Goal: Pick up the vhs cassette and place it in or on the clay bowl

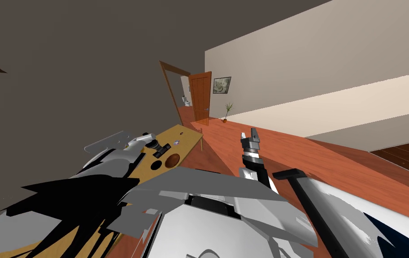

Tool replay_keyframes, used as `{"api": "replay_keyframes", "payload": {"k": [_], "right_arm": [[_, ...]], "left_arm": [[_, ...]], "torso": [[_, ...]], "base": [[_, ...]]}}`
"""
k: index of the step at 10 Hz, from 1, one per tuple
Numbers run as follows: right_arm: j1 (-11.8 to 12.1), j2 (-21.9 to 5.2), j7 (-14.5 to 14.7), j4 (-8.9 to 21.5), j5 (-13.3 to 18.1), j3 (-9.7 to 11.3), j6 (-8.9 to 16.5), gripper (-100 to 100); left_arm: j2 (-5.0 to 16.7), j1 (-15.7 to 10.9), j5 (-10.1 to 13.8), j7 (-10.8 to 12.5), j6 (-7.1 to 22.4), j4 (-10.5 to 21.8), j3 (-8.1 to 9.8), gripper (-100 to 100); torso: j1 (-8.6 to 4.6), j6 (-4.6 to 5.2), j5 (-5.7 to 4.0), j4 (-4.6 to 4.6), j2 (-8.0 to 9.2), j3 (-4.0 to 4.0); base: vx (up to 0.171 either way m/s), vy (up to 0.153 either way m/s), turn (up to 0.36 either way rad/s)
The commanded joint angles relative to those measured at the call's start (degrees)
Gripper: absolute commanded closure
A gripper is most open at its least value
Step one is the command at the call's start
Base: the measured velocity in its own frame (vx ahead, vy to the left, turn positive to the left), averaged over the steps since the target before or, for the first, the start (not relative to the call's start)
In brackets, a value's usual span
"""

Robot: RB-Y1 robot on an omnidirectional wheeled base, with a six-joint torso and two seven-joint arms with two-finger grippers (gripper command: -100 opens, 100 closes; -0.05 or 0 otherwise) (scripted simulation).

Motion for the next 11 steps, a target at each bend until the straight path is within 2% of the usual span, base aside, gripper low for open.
{"api": "replay_keyframes", "payload": {"k": [1, 2, 5, 8, 11], "right_arm": [[0.00, 0.00, 0.00, 0.00, 0.00, 0.00, 0.00, 0], [0.00, 0.00, 0.00, 0.00, 0.00, 0.00, 0.00, 0], [0.00, 0.00, 0.00, 0.00, 0.00, 0.00, 0.00, 0], [0.01, 0.01, 0.00, 0.00, 0.00, 0.01, 0.00, 0], [0.01, 0.00, 0.00, 0.00, 0.00, 0.01, 0.00, 0]], "left_arm": [[0.89, 1.02, 0.52, 0.45, 1.03, -1.76, 0.21, 100], [2.20, 0.67, 1.02, 0.54, 2.31, -2.28, 0.08, 100], [3.99, -1.03, 1.89, 0.93, 5.41, -3.01, -0.76, 100], [3.66, -3.57, 2.30, 1.47, 8.35, -3.08, -2.41, 100], [2.82, -6.13, 2.65, 2.04, 11.14, -3.08, -4.20, 100]], "torso": [[0.00, 0.00, 0.00, 0.00, 0.00, 0.00], [0.02, 0.03, 0.03, -0.02, -0.10, -0.05], [-0.17, 0.07, -0.02, -0.01, -0.02, -0.01], [-0.54, 0.29, -0.01, -0.06, -0.33, -0.18], [-0.21, 0.34, 0.05, -0.10, -0.57, -0.32]], "base": [[-0.103, -0.030, 0.018], [-0.110, -0.034, 0.023], [-0.141, -0.076, 0.021], [-0.069, -0.129, -0.024], [-0.023, -0.075, -0.033]]}}
